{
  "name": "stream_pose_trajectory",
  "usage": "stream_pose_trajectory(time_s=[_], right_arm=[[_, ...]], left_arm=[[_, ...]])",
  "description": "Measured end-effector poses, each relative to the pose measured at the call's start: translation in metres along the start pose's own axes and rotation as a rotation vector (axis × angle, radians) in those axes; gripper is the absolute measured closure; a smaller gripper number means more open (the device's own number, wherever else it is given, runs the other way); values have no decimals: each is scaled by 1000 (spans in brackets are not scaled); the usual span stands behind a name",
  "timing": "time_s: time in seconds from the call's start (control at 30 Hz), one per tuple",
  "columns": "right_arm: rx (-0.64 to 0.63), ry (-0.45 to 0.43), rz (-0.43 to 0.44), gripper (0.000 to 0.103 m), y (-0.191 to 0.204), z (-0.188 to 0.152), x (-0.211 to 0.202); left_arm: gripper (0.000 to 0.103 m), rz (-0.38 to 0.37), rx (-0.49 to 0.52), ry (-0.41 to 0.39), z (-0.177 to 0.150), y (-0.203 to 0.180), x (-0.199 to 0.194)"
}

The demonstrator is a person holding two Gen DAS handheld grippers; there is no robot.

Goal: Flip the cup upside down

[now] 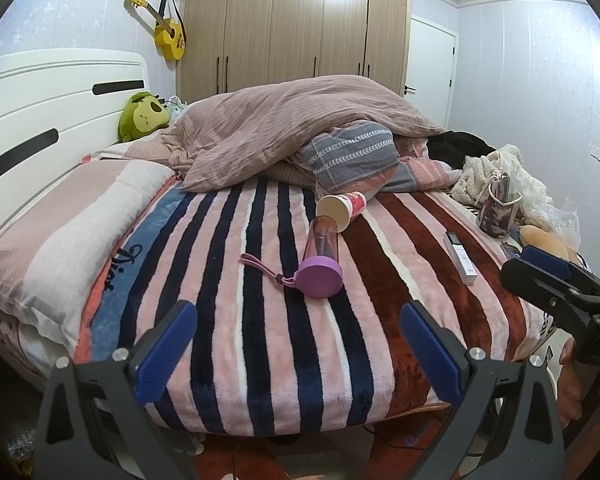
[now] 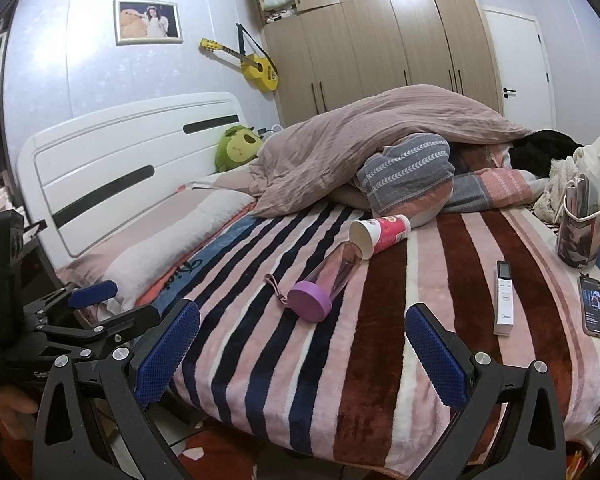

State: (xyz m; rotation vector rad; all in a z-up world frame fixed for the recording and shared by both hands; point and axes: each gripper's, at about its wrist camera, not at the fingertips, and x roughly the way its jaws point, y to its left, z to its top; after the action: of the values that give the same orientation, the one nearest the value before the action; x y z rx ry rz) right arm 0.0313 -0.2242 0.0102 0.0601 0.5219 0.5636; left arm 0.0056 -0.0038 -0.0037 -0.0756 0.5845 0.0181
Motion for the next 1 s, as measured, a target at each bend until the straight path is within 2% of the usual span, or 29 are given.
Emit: stream_pose_trajectory(time_s=[0.27,0.63,0.83,1.0], right_arm=[[2,8,0,0,-1,0,1],[29,41,12,0,-14,7,39],[75,12,44,0,-29,16,68],[114,28,14,0,-52,21,106]], left_arm=[[2,-18,-5,9,-5,2,-1],[2,-79,-38,21,9,16,35],[2,-76,-32,63,24,22,79],[2,-96,-13,136,30,19,136]])
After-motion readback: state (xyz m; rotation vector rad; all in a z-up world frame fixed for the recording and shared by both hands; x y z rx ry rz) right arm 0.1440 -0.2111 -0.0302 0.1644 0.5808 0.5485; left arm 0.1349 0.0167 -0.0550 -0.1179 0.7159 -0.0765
